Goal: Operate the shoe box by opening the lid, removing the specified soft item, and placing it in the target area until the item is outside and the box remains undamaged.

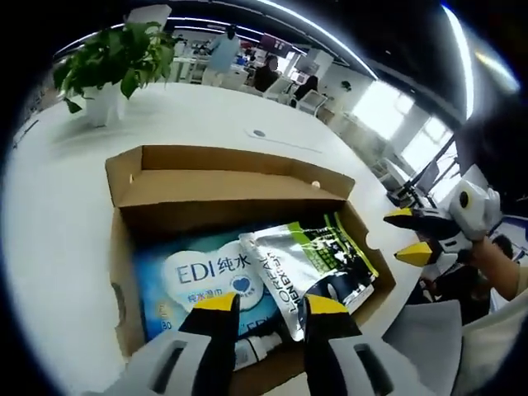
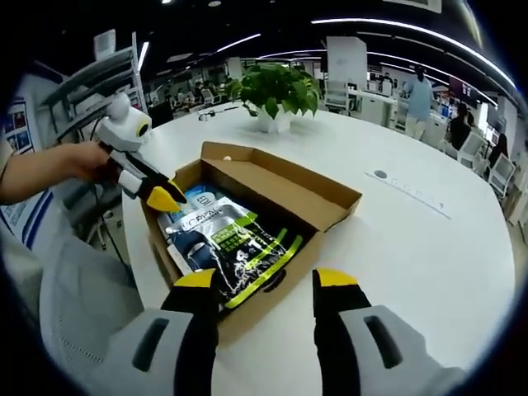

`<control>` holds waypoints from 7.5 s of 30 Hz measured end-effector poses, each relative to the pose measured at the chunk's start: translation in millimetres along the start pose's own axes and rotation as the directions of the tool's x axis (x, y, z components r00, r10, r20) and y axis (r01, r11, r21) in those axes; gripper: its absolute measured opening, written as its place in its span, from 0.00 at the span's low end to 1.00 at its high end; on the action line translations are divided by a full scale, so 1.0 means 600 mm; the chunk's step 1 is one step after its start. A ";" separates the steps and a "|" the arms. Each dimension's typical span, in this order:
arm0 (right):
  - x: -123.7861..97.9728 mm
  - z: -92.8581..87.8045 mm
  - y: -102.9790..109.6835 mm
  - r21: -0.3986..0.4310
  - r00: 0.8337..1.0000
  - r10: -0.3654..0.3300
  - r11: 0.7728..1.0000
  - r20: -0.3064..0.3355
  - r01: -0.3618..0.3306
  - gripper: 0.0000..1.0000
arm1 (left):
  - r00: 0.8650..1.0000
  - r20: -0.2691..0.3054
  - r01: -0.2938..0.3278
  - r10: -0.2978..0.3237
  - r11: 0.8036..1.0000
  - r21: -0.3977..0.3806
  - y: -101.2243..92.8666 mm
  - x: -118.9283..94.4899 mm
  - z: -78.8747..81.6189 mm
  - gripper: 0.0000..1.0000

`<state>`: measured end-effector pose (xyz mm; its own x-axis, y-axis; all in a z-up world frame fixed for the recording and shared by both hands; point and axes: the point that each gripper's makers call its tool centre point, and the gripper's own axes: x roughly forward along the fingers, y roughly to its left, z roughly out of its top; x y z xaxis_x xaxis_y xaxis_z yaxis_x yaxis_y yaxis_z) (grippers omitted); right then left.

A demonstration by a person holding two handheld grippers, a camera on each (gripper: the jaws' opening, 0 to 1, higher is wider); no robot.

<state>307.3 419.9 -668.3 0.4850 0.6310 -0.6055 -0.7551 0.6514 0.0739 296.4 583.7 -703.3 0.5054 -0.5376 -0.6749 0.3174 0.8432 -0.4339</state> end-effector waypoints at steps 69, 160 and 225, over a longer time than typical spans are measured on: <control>0.118 0.001 0.081 0.089 0.989 0.133 0.988 -0.060 -0.127 0.36 | 0.999 0.046 -0.005 0.007 0.999 -0.037 0.039 -0.035 -0.019 0.00; -0.048 0.047 -0.058 0.200 0.996 -0.032 0.980 0.083 0.015 0.00 | 0.995 0.070 0.060 -0.074 0.980 0.190 -0.152 0.019 0.084 0.00; -0.111 -0.042 -0.241 0.311 0.981 -0.195 0.933 0.017 0.180 0.00 | 0.986 -0.070 0.163 -0.149 0.940 0.300 -0.281 0.192 0.108 0.00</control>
<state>373.2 273.2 -658.7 0.6302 0.4992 -0.5947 -0.4803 0.8524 0.2066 353.0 379.8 -669.5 0.3952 -0.6562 -0.6428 0.6216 0.7063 -0.3387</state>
